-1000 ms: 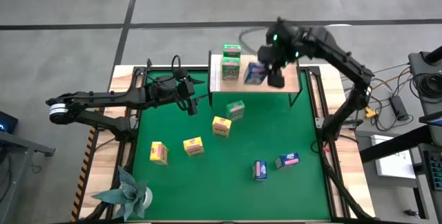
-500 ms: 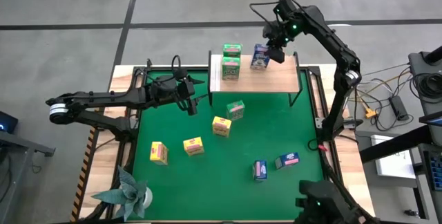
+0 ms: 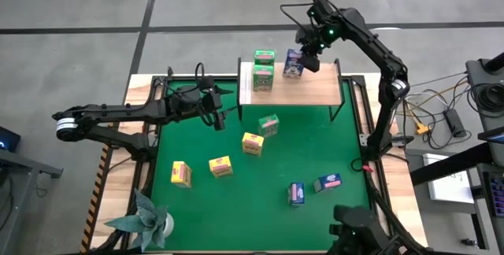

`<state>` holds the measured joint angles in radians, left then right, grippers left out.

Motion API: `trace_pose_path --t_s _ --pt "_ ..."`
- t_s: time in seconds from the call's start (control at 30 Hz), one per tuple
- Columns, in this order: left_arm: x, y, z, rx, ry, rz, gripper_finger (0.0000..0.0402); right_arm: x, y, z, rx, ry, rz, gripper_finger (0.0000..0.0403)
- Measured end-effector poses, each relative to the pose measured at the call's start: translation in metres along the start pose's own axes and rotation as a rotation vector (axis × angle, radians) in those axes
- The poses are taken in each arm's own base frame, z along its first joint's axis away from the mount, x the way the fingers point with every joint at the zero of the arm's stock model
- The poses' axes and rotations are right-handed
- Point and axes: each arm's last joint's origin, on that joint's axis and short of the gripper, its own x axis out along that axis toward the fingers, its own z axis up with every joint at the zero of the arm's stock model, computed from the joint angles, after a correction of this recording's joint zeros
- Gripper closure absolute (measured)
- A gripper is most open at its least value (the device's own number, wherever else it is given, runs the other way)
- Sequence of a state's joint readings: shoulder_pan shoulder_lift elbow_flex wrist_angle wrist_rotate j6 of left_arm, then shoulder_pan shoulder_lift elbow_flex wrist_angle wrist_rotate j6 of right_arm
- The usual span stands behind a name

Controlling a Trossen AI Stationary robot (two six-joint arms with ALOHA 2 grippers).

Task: Stack cereal on shelf
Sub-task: Put the left blue cereal box on the shelf

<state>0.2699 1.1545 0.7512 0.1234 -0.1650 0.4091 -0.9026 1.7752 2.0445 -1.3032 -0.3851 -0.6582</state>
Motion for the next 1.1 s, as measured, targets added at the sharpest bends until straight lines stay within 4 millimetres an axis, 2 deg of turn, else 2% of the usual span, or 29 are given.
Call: trace_pose_path --t_s 0.27,0.47,0.8,1.1 --pt "0.0 0.0 0.0 -0.011 0.0 0.0 0.0171 0.005 0.009 0.006 -0.016 0.015 0.002 0.0177" --pt "0.0 0.0 0.0 -0.037 0.001 0.0 0.0171 0.0 0.013 0.007 -0.003 0.005 -0.003 0.016" --pt "0.0 0.0 -0.001 -0.054 0.01 -0.004 0.0171 -0.022 0.025 0.01 0.062 -0.051 -0.036 0.0173" --pt "0.0 0.0 -0.001 -0.05 0.006 -0.002 0.0171 -0.054 0.041 0.018 0.109 -0.121 -0.108 0.0202"
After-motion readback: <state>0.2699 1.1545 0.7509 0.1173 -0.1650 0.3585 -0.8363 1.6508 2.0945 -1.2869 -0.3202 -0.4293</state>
